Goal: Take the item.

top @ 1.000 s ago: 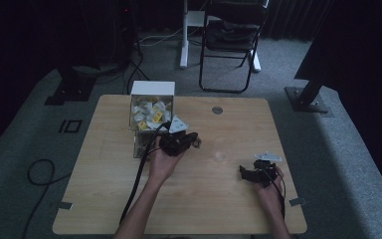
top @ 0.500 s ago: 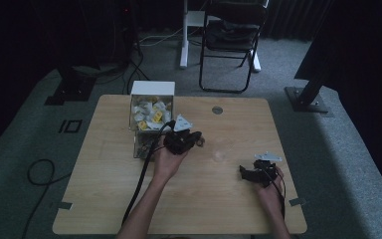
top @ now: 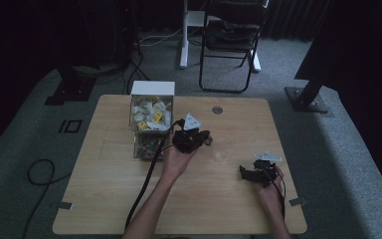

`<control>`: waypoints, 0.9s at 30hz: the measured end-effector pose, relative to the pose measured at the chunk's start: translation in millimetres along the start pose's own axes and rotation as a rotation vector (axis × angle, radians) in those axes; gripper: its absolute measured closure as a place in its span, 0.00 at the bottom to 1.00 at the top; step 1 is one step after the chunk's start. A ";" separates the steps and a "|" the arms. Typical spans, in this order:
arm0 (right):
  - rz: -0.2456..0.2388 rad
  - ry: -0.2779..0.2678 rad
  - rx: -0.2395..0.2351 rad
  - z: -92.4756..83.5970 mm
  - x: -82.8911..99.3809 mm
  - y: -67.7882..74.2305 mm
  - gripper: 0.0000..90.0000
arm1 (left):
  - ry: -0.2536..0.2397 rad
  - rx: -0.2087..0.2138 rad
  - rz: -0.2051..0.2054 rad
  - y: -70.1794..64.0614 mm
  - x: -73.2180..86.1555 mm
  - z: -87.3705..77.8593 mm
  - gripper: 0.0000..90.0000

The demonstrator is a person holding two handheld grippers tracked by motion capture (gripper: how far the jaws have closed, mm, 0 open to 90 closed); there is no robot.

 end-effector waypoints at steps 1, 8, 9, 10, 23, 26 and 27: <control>0.000 0.000 0.000 0.0 0.0 0.0 0.15 | -0.002 0.001 0.003 -2.3 -2.4 3.2 1.00; 0.000 0.000 0.000 0.0 0.0 0.0 0.15 | 0.004 0.013 -0.002 -9.3 -5.4 16.6 1.00; 0.000 0.000 0.000 0.0 0.0 0.0 0.15 | 0.007 0.014 0.004 -11.6 -6.1 20.5 1.00; 0.000 0.000 0.000 0.0 0.0 0.0 0.15 | 0.007 0.014 0.004 -11.6 -6.1 20.5 1.00; 0.001 0.000 0.000 0.0 0.0 0.1 0.15 | 0.007 0.044 -0.014 -21.8 -14.3 44.6 0.86; -0.003 0.001 -0.005 0.0 0.1 0.7 0.15 | 0.018 0.045 -0.003 -23.5 -13.4 47.4 0.70; -0.003 0.001 -0.005 0.0 0.1 0.8 0.15 | 0.016 0.040 0.002 -23.3 -12.7 45.8 0.68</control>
Point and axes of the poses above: each handheld gripper's, and its own axes: z roughly forward along the jaws, x roughly out of its underside, y roughly to its left, the point moved 9 cm from there along z, roughly forward along the jaws, and after that the axes turned 8 degrees about z, right-handed, at the moved point
